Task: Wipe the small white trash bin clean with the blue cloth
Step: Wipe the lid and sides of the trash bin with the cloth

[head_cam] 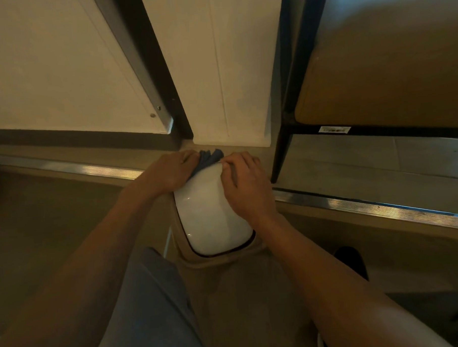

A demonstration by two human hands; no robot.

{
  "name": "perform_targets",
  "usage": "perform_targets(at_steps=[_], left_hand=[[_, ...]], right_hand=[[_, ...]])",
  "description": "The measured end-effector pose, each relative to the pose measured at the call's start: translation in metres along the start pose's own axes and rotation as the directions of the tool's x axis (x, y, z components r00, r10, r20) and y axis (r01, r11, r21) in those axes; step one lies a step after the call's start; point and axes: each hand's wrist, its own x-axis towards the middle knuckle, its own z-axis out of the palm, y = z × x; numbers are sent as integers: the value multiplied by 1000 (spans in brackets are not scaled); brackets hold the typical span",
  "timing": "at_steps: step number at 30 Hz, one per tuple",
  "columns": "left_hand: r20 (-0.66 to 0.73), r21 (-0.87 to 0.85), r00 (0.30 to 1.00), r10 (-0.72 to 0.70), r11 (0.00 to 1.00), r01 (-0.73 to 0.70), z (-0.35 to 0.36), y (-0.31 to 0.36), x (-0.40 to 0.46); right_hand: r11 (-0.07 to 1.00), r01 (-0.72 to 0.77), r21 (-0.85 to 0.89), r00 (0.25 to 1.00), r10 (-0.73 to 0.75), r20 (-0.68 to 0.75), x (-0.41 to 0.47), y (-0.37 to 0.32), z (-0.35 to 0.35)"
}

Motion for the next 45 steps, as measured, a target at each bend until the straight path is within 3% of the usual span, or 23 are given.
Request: perform_targets(at_steps=[2,4,9,12,14,16,18,21,23,26,28,31,33,37,40,42,45], left_hand=[[152,48,984,-95,995,89,-7,22,17],[227,39,972,-66,997,59,-7,49,30],[178,-59,976,129,991,-120,-8,37,17],[123,-65,992,7,998,1,-16,-16,3],[181,42,978,-99,995,93,-17,-33,3],[209,140,964,-162,981,135,-17,-26,15],[207,122,968,-139,986,116,-13,-1,28],[88,46,996,-11,999,7,-2,24,25],[-111,23,991,75,997,-73,11,16,1],[-390,41,897,207,977,-207,35,-9,-51],[-489,12,851,191,977,-212,49,-25,-77],[-537,-118,842,49,984,-132,56,-27,-76],[-570,-83,822,13,994,-73,59,-12,-66],[-597,168,784,171,982,-86,91,18,-87],[-571,311,756,320,937,-162,107,-3,-119],[-579,290,755,306,944,-161,97,-23,-121],[-641,111,756,134,990,-82,70,-19,-93]], right_hand=[[1000,-8,-1,1000,8,1,1,-1,0],[1000,-17,0,1000,17,-13,1,-2,-1],[999,-32,22,999,33,-12,-1,-3,0],[1000,-14,14,1000,14,10,1,-5,3],[1000,-10,9,1000,10,12,1,-4,3],[1000,-14,19,1000,14,16,2,-3,4],[1000,-9,23,1000,8,11,2,-3,4],[1000,-10,28,1000,10,4,2,-2,6],[999,-31,31,999,30,18,2,-2,5],[997,-52,62,998,49,39,2,-2,4],[992,-57,112,998,53,37,2,-2,3],[973,-102,206,995,95,43,3,0,2],[959,-120,258,993,112,48,5,2,2],[943,-122,309,992,110,54,7,6,1],[940,-135,314,990,119,69,8,8,1],[947,-125,295,991,108,75,7,8,1],[955,-122,270,991,103,85,8,7,0]])
